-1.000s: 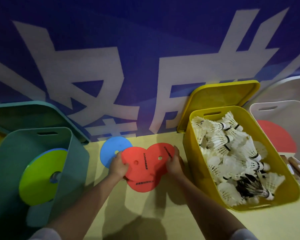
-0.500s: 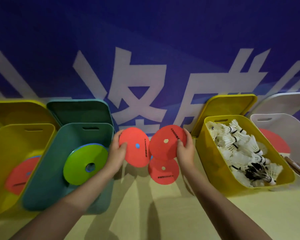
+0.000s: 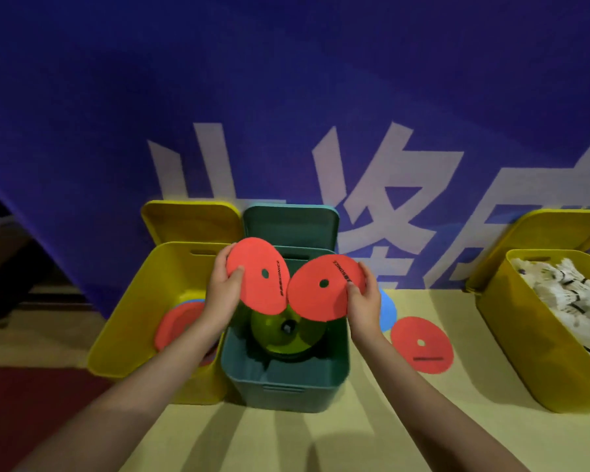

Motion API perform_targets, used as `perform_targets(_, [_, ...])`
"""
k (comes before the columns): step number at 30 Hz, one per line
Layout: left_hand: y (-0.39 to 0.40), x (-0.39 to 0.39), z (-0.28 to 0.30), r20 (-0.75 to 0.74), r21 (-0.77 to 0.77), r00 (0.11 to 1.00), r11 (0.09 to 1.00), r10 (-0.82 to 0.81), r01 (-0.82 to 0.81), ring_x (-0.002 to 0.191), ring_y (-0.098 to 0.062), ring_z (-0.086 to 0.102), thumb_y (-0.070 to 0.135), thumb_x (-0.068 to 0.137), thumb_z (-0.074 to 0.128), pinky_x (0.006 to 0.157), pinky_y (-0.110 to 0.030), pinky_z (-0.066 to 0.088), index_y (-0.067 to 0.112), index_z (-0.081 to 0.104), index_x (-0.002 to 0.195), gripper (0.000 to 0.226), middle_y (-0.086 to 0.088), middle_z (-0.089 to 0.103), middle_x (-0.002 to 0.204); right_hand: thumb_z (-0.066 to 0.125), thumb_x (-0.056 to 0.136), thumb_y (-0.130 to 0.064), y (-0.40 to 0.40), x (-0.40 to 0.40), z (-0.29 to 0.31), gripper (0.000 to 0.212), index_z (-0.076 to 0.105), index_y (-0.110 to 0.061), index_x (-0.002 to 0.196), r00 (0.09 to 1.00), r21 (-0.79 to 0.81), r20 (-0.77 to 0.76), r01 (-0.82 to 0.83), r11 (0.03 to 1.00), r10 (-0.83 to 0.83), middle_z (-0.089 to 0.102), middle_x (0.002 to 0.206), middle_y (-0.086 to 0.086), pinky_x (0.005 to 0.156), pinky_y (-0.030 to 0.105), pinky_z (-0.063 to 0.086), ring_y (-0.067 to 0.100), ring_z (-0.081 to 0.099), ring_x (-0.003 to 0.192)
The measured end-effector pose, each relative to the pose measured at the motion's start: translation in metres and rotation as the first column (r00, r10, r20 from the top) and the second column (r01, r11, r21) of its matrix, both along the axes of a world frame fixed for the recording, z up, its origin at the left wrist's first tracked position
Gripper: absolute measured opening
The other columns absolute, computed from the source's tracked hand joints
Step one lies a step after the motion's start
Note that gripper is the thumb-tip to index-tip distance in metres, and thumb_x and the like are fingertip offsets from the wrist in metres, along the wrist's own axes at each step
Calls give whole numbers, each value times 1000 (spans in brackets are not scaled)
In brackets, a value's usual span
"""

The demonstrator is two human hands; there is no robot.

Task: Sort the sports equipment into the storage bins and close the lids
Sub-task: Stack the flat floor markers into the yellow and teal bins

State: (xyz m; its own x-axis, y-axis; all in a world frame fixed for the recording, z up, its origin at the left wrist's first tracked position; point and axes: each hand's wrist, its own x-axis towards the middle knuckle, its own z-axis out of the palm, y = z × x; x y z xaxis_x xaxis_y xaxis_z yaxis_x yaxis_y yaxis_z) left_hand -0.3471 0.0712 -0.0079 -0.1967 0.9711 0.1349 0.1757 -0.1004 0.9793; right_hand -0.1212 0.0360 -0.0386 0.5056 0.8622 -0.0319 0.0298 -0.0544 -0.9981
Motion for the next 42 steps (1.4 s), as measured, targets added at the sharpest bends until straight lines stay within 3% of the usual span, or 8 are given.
perform_targets(5, [4, -73, -14, 51, -22, 992, 993, 114, -113, 110, -16, 49, -3, 92, 46, 93, -28, 39, 13, 47, 133, 44, -3, 51, 123, 47, 92, -3, 10, -68, -10, 47, 46, -20, 136, 999, 19, -45, -8, 1000, 9, 54, 126, 1, 99, 34, 42, 18, 52, 113])
perform_targets(12, [37, -159, -52, 313, -277, 893, 930, 324, -241, 103, -23, 54, -4, 89, 43, 88, -33, 44, 9, 47, 132, 44, -13, 56, 125, 47, 92, -1, 16, -114, -45, 46, 47, -15, 136, 989, -139, -140, 25, 990, -45, 50, 135, 8, 105, 41, 40, 25, 49, 121])
perform_targets(23, [61, -181, -143, -197, -486, 980, 867, 14, -110, 108, -34, 56, -5, 86, 47, 86, -38, 44, 11, 47, 133, 50, -15, 58, 124, 49, 91, 2, 20, -118, -59, 44, 50, -10, 133, 997, -232, -64, 30, 972, -46, 51, 134, 11, 104, 36, 38, 20, 48, 114])
perform_targets(27, [64, -184, -152, -544, -610, 808, 768, -227, -195, 136, -35, 33, 17, 86, 59, 109, -38, 29, 9, 28, 147, 68, -21, 35, 147, 50, 91, 2, 21, -116, -61, 43, 52, -12, 131, 998, -248, -56, 27, 968, -42, 51, 134, 10, 101, 35, 39, 19, 47, 112])
perform_targets(29, [61, -175, -143, -648, -546, 710, 818, -275, -182, 142, -34, 16, 35, 87, 61, 114, -39, 19, 17, 22, 150, 76, -17, 20, 153, 51, 91, 1, 22, -116, -59, 43, 52, -14, 130, 997, -239, -65, 31, 970, -48, 51, 135, 10, 105, 41, 39, 21, 48, 114])
perform_targets(32, [58, -174, -115, -700, -285, 685, 959, -205, -5, 141, -34, 18, 33, 88, 61, 113, -43, 21, 19, 37, 144, 62, -15, 22, 153, 51, 91, -2, 27, -120, -47, 44, 51, -18, 133, 997, -204, -77, 7, 979, -23, 52, 133, 7, 98, 39, 43, 21, 50, 113])
perform_targets(36, [62, -212, -80, -733, 6, 678, 996, -57, 90, 125, -36, 42, 30, 82, 53, 104, -45, 35, 13, 56, 128, 49, -16, 48, 134, 49, 92, -1, 47, -138, -15, 45, 50, -16, 134, 996, -97, -59, -76, 992, 71, 54, 128, 5, 75, 20, 45, 17, 53, 106])
perform_targets(42, [62, -259, -95, -691, -168, 717, 985, -89, -40, 116, -39, 51, 12, 96, 46, 92, -45, 42, 7, 39, 141, 46, -21, 52, 130, 48, 92, 2, 89, -216, 1, 47, 45, -10, 137, 951, -126, 132, -264, 956, 280, 54, 131, 10, 84, 15, 38, 16, 51, 108])
